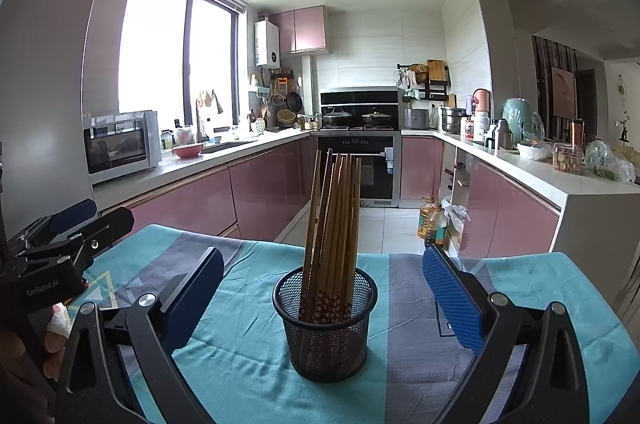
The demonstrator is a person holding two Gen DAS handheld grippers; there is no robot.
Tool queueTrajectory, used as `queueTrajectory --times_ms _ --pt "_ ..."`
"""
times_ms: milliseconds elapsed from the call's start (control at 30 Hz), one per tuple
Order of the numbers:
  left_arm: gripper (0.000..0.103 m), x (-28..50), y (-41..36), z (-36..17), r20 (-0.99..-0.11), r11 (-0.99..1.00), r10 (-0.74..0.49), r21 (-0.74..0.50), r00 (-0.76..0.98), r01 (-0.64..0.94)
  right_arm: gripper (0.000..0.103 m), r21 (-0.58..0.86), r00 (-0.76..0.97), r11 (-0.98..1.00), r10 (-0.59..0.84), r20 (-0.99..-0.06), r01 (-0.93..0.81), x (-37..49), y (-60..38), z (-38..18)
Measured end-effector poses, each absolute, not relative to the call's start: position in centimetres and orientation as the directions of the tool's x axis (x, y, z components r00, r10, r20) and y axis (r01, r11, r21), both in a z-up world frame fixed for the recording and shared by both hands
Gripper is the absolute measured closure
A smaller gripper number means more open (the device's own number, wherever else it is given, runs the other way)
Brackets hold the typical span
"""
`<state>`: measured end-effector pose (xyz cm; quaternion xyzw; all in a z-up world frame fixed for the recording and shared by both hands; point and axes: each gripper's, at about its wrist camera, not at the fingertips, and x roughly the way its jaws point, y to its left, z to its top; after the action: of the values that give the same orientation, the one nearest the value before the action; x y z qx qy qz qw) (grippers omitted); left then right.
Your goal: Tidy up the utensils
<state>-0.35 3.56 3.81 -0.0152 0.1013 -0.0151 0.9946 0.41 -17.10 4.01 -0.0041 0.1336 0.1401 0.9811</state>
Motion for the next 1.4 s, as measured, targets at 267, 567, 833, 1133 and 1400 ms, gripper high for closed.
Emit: queueTrajectory --times_ms 267,567,833,1133,1400 --pt "0.006 -0.56 3.6 3.91 -0.198 0.999 -0.028 -0.031 0.98 0.022 0.007 0.029 0.931 0.963 0.266 -0.25 -0.268 0.23 -17.09 4.24" --pt "0.006 -0.64 3.59 3.92 -0.2 0.999 -0.023 -0.027 0.98 0.018 0.007 0.029 0.935 0.967 0.253 -0.247 -0.254 0.26 -17.26 4.21" --pt "0.006 -0.71 3.59 3.9 -0.2 1.0 -0.019 -0.025 0.98 0.014 0.007 0.034 0.938 0.969 0.245 -0.245 -0.244 0.31 -17.43 4.13" --pt "0.006 -0.75 3.61 3.89 -0.202 1.0 -0.017 -0.024 0.979 0.012 0.007 0.037 0.938 0.969 0.245 -0.247 -0.243 0.39 -17.51 4.12" --pt "0.006 -0.84 3.81 3.88 -0.203 1.0 -0.013 -0.023 0.979 0.008 0.007 0.038 0.937 0.969 0.245 -0.247 -0.244 0.48 -17.5 4.11"
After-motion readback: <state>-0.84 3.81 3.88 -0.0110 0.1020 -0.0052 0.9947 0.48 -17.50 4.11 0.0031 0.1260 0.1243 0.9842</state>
